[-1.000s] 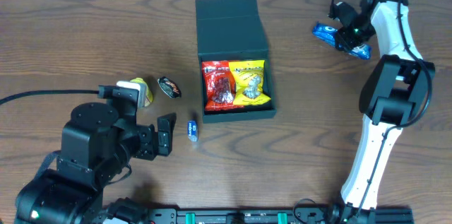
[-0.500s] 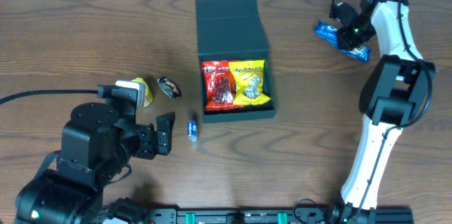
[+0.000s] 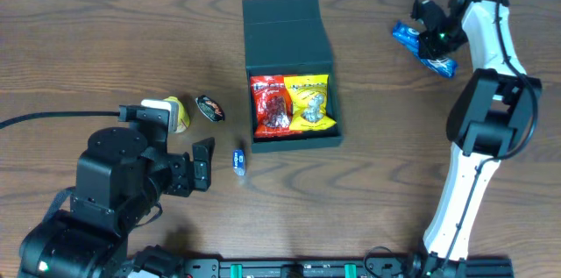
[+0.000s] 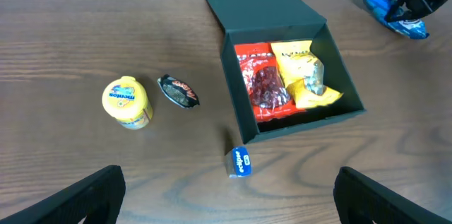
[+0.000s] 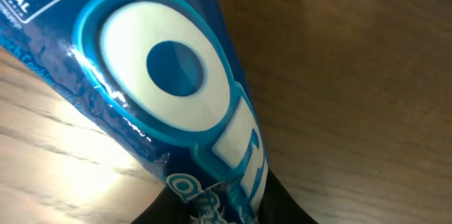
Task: Pack container
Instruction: 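Lift the Oreo pack and carry it left over the black box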
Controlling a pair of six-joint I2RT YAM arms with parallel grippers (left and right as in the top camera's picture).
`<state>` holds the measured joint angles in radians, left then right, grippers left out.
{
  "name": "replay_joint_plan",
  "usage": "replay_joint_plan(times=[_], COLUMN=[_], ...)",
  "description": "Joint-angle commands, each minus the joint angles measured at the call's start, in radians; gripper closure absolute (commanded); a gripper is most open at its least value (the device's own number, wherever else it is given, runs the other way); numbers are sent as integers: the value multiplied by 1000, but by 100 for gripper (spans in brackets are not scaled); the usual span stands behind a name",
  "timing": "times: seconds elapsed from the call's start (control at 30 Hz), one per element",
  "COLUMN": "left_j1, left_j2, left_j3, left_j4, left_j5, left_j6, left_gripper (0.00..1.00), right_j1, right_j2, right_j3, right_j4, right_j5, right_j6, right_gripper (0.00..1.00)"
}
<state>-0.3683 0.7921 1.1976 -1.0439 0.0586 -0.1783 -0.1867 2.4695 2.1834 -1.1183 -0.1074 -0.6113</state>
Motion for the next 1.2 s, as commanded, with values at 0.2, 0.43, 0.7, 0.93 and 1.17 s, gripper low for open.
replay_joint_plan(times=[0.2,0.43,0.7,0.93,1.17], left_j1=[0,0,0,0,0], left_j2=[2,2,2,2,2], left_j3=[17,17,17,17,17], left_j4=[-12,-72,-137,-164,-163], left_j5=[-33,-33,-32,-32,-28], left_j6=[14,13,-2,-2,-2], left_gripper=[5,5,5,5,5], right_j1=[66,277,568,692,732], right_j2=[-327,-501,-613,-695,-698], right_j3=[8,8,-174,-558,-733], right_j4=[-100,-292,-279,-22,190], right_j5=[-286,-226,123,204,213], right_j6=[504,851,1124,1247,1369], right_gripper=[98,98,99,99,99])
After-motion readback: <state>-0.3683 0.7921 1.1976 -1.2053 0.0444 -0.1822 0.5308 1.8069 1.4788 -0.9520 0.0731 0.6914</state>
